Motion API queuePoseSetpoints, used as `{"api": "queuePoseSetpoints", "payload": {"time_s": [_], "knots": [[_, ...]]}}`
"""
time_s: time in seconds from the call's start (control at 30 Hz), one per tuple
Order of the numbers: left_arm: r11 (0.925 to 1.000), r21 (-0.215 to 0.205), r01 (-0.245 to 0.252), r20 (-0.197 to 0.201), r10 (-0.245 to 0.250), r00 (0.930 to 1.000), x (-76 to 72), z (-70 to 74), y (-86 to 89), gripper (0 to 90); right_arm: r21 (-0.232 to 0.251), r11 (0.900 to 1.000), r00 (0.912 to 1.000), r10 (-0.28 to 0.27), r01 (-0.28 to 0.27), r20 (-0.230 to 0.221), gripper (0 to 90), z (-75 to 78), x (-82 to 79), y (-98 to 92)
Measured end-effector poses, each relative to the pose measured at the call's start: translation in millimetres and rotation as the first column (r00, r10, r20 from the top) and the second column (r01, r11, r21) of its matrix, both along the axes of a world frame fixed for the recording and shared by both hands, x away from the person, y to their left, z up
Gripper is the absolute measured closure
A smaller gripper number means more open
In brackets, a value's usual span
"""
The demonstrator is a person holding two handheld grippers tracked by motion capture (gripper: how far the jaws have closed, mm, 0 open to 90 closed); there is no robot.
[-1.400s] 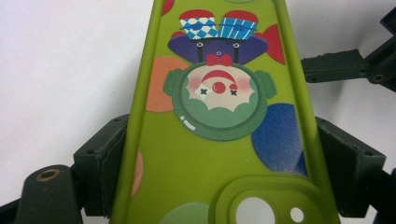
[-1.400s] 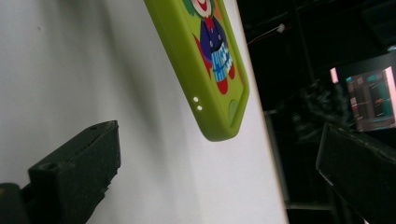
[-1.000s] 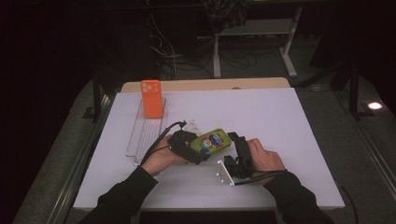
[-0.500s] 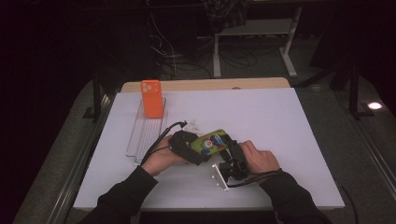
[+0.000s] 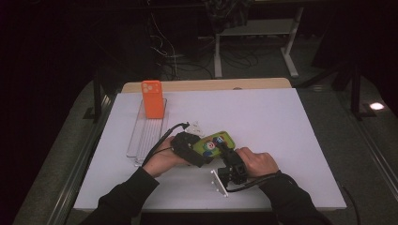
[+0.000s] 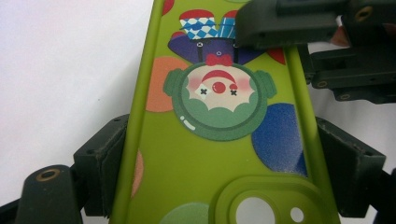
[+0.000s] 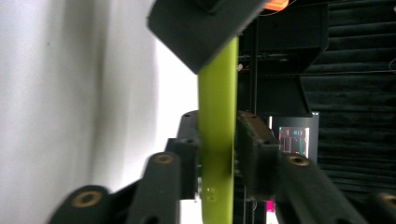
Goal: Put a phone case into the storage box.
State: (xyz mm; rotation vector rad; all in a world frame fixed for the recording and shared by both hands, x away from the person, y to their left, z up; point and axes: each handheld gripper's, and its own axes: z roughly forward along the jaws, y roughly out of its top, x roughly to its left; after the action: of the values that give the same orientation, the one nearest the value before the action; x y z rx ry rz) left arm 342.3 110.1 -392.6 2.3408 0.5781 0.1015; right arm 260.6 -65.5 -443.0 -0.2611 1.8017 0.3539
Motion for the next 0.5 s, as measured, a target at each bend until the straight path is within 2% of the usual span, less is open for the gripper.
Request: {"api": "queuePoseSetpoints", "payload": {"time_s": [0.2,0.43,0.47,0.5], "knots": [[1.0,-0.009,-0.001,-0.014,0.001,0.9999,1.4,0.3,0.8,15.4,-0.026,1.0,1.0,-0.004,0.005,0.004,75.2,-0.6,-1.1,1.6],[0.9998,-0.02,0.008,0.02,-0.007,0.9998,0.6,1.9,1.8,12.1,-0.013,1.0,1.0,-0.009,0.009,0.002,75.7,0.7,-0.9,1.6],[0.9987,-0.051,-0.004,0.005,0.004,1.0,-0.2,1.7,1.0,9.3,-0.015,1.0,1.0,-0.01,0.01,0.002,75.7,0.9,-1.0,1.7],[0.9985,-0.055,0.001,0.002,-0.001,1.0,-0.4,2.2,1.2,7.2,-0.016,1.0,0.9999,-0.015,0.015,-0.005,75.7,0.9,-0.8,1.3]]}}
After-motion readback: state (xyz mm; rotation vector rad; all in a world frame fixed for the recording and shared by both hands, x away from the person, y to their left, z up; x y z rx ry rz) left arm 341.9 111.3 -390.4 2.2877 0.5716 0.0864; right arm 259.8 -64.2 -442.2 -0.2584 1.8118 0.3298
